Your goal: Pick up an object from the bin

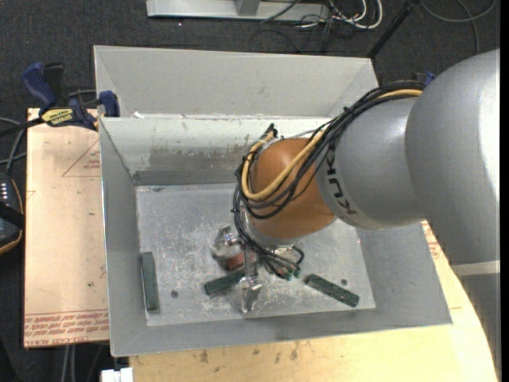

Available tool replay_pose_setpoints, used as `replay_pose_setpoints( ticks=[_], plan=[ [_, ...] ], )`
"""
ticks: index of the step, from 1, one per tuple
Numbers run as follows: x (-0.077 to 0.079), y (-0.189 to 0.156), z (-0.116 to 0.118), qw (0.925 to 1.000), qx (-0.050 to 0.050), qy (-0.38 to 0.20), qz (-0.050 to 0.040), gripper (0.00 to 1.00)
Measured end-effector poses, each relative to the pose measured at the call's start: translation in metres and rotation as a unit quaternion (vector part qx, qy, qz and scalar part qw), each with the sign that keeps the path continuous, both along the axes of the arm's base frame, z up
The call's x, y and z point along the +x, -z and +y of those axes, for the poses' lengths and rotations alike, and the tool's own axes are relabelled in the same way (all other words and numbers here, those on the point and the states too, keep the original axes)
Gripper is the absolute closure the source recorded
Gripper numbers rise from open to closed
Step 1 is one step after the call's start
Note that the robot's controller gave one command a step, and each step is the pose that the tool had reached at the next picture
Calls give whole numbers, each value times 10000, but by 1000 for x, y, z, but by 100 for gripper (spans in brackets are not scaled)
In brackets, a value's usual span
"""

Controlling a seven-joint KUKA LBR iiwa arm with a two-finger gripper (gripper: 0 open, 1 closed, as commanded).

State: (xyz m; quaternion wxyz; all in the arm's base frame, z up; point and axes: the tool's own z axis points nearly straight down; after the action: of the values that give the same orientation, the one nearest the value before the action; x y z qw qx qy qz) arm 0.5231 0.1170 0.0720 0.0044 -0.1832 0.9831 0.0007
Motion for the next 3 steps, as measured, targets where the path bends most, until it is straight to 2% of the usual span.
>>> replay_pose_setpoints(
  ticks=[1,2,3],
  plan=[
    [-4,-3,-1,9992,15,406,6,0],
    [6,-7,3,10000,27,13,-55,100],
    [6,-7,3,10000,27,13,-55,100]
  ],
)
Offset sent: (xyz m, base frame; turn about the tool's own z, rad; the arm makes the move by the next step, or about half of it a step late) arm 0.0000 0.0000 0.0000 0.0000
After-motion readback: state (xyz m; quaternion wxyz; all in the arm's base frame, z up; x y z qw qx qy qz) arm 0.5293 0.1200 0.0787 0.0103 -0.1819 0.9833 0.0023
